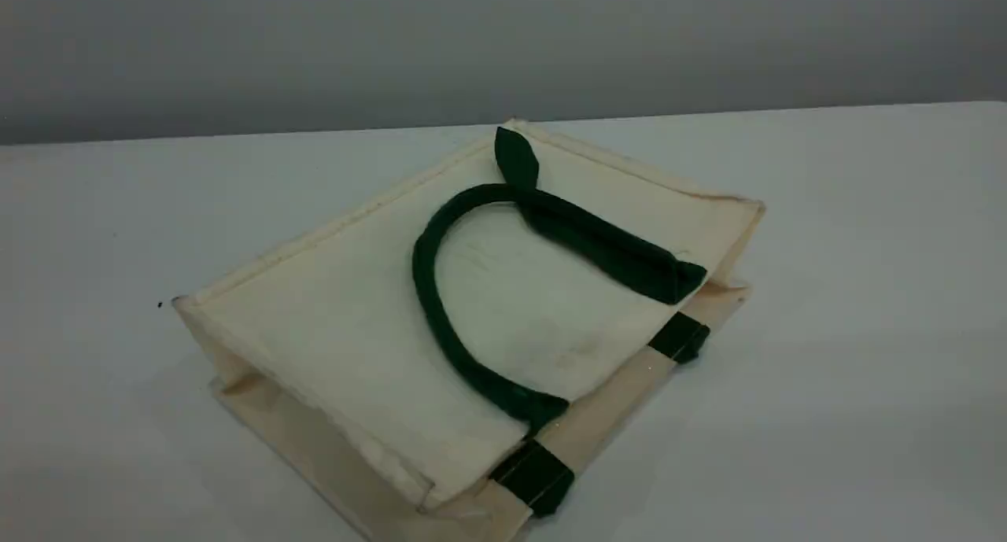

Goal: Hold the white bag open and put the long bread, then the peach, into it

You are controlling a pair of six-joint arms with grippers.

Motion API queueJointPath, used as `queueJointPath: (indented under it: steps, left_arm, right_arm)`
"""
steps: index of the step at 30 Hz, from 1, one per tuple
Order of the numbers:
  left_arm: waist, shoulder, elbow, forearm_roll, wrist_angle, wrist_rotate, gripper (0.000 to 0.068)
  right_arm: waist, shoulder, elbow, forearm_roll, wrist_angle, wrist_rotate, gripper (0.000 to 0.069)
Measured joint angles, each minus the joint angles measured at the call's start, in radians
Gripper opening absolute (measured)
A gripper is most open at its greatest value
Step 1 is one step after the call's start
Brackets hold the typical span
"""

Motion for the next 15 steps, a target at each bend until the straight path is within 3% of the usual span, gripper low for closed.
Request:
queueJointPath:
  steps: [15]
  left_arm:
    - [0.000,0.000,0.008,0.007,-0.015,0.002,0.0470]
  right_arm:
    - [0.000,0.000,0.000,0.001,0.002,0.001,0.0580]
